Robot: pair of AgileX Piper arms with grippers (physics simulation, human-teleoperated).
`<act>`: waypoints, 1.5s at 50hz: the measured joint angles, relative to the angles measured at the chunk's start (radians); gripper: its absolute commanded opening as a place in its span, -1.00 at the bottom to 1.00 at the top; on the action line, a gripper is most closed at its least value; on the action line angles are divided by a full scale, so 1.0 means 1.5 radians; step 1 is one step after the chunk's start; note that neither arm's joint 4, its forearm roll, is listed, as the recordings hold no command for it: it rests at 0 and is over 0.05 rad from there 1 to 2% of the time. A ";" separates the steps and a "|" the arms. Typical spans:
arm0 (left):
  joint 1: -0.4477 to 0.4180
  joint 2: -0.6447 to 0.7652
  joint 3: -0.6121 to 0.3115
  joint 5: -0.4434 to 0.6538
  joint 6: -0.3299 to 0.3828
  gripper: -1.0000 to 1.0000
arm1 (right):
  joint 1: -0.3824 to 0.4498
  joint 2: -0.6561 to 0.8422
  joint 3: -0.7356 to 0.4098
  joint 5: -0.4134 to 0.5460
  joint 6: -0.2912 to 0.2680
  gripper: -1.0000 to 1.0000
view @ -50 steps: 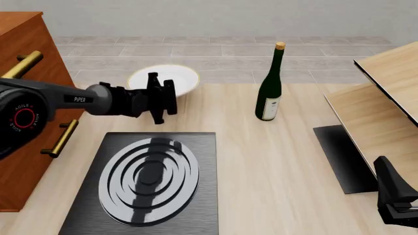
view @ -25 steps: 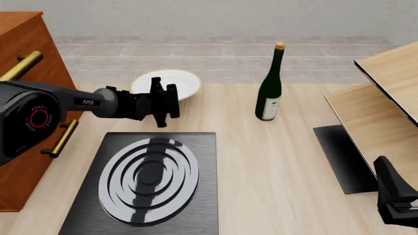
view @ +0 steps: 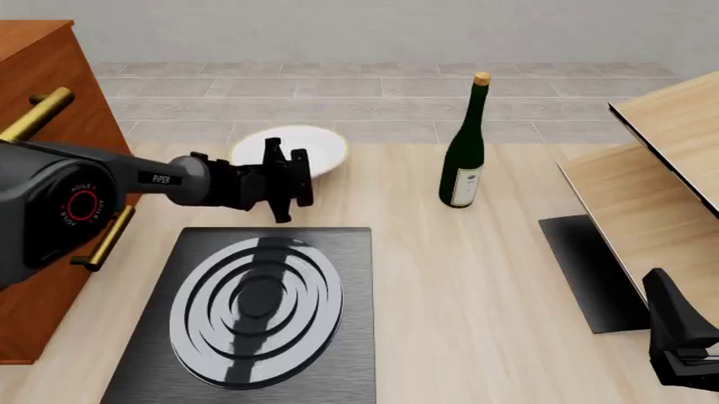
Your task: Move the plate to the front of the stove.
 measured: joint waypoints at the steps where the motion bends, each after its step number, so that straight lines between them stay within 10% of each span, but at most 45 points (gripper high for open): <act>1: 0.000 0.001 0.000 0.000 -0.001 -1.00 | 0.000 0.000 0.000 0.000 0.000 1.00; 56: -0.003 0.039 -0.022 -0.012 -0.027 -1.00 | 0.000 0.000 0.000 0.000 0.000 1.00; 57: -0.003 0.039 -0.022 -0.012 -0.027 1.00 | 0.000 0.000 0.000 0.000 0.000 1.00; 75: -0.004 0.038 -0.020 -0.024 0.002 1.00 | 0.000 0.000 0.000 0.000 0.000 1.00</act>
